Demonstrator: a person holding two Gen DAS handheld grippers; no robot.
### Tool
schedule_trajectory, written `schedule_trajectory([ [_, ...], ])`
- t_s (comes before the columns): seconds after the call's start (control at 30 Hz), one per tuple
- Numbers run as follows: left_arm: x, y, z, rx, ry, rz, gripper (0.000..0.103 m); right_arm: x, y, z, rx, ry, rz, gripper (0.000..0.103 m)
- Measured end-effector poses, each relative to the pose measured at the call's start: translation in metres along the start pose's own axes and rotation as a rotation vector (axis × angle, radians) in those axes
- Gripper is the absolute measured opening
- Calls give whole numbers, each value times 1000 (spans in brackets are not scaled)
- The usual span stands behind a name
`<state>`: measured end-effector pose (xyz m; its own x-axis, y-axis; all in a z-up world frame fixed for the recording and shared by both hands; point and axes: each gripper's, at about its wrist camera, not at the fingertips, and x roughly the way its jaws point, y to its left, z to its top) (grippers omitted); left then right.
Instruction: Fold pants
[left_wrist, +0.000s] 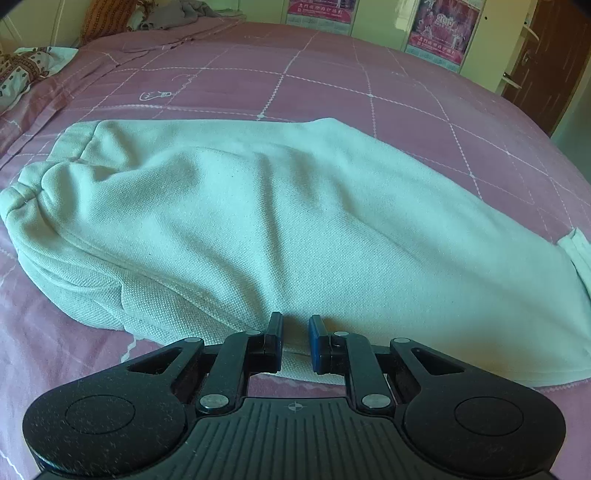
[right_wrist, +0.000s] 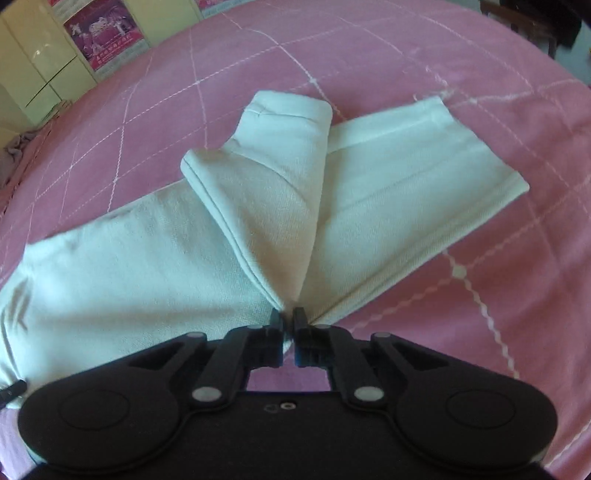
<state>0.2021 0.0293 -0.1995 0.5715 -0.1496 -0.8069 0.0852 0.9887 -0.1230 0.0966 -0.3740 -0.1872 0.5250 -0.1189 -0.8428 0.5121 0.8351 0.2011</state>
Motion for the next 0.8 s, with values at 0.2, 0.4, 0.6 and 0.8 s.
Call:
schedule_trajectory([
  [0.2,1,-1,1,-9,2,13,15,-8,41,19,-261,-177,-185,70],
  [0.4,0,-2,0,-12,0,20,15,17,36,59,-163,-132,-177,21],
  [0.6,-1,-3,-1,0,-4,23,15,-13,19,99,51,-219,6,9],
  [0.8,-2,-5,-3,14,-14,32,15,-66,-19,86,191,-380,125,7],
])
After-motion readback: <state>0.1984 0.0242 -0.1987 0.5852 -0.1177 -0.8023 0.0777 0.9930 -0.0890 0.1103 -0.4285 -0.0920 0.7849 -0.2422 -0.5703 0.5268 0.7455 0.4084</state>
